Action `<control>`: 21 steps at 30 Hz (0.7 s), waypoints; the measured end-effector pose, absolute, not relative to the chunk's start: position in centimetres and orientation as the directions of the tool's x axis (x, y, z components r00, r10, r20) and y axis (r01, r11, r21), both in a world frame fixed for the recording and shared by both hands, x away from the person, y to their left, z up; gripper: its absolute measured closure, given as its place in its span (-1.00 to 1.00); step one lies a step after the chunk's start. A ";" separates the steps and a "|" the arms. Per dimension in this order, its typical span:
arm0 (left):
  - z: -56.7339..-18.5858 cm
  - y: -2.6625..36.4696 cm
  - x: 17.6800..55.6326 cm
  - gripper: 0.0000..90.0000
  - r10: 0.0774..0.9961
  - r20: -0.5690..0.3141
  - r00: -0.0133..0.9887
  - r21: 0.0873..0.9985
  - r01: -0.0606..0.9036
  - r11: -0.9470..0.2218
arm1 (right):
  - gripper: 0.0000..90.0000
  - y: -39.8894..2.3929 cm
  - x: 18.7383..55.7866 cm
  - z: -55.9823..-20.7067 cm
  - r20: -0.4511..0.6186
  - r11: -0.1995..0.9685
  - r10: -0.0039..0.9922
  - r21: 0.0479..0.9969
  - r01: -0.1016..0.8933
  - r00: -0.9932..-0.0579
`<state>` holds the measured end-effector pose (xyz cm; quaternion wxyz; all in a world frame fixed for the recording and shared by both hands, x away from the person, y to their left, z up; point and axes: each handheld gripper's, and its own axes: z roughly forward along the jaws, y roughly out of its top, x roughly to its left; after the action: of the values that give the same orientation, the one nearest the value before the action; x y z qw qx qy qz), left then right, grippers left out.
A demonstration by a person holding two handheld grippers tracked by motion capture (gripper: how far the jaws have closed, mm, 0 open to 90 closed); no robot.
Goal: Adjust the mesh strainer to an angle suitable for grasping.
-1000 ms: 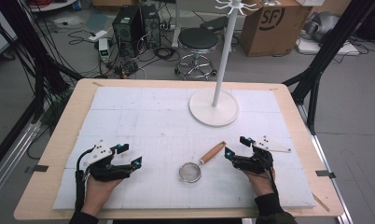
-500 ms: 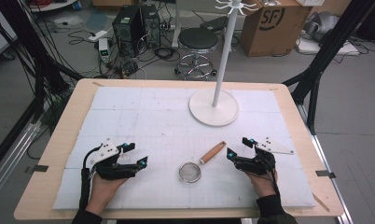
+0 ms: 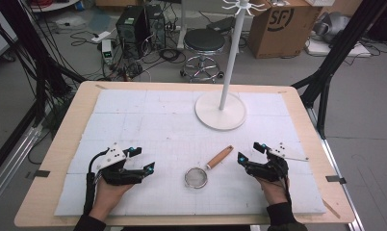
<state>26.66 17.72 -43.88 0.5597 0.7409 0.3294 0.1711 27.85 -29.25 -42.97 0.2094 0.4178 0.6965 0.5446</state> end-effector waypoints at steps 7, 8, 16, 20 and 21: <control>-43.7 17.3 26.9 -0.46 0.672 -0.130 0.729 0.943 0.300 -0.142 | -0.59 -29.0 28.0 -43.0 0.160 0.064 0.808 0.933 0.354 -0.568; -43.7 17.2 27.0 -0.46 0.673 -0.130 0.728 0.944 0.299 -0.141 | -0.59 -29.1 27.9 -43.0 0.164 0.061 0.807 0.932 0.357 -0.567; -43.3 16.2 27.1 -0.44 0.671 -0.110 0.733 0.942 0.292 -0.165 | -0.59 -29.2 27.7 -42.9 0.164 0.054 0.811 0.935 0.351 -0.562; -42.7 15.4 27.3 -0.44 0.654 -0.139 0.744 0.940 0.307 -0.150 | -0.59 -29.0 27.8 -42.9 0.161 0.057 0.807 0.936 0.347 -0.568; -42.4 15.1 27.3 -0.44 0.644 -0.151 0.750 0.939 0.312 -0.143 | -0.59 -29.0 27.7 -42.9 0.160 0.058 0.807 0.936 0.347 -0.568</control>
<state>27.31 15.12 -42.43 0.5699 0.7417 0.3223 0.1456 27.74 -29.02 -42.86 0.2104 0.4142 0.6963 0.5472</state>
